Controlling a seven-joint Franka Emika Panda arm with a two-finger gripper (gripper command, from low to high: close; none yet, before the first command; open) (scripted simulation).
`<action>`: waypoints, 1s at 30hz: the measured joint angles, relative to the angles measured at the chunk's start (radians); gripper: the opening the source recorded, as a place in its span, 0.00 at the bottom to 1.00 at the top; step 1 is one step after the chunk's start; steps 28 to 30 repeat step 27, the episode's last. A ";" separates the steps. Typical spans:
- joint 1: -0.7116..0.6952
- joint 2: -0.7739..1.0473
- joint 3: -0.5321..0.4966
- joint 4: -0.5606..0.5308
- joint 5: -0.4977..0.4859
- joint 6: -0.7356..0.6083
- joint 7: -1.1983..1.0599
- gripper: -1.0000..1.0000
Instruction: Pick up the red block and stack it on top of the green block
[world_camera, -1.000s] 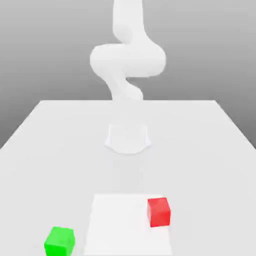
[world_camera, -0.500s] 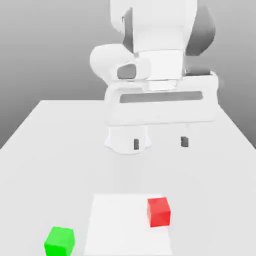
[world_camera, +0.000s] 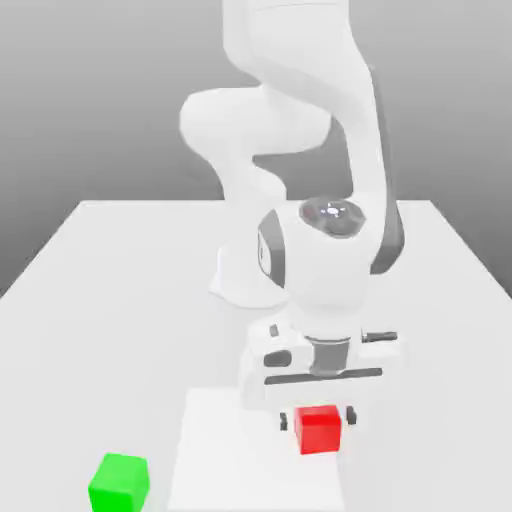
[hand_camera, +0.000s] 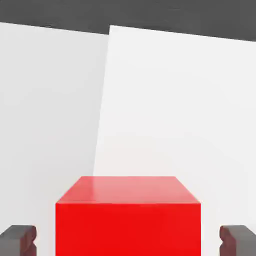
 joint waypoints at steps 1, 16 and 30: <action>0.000 0.000 0.000 0.000 -0.001 0.000 0.001 0.00; -0.205 -0.140 -0.087 0.162 0.088 -0.305 -0.167 0.00; -0.333 0.054 -0.152 0.305 0.145 -0.254 -0.280 1.00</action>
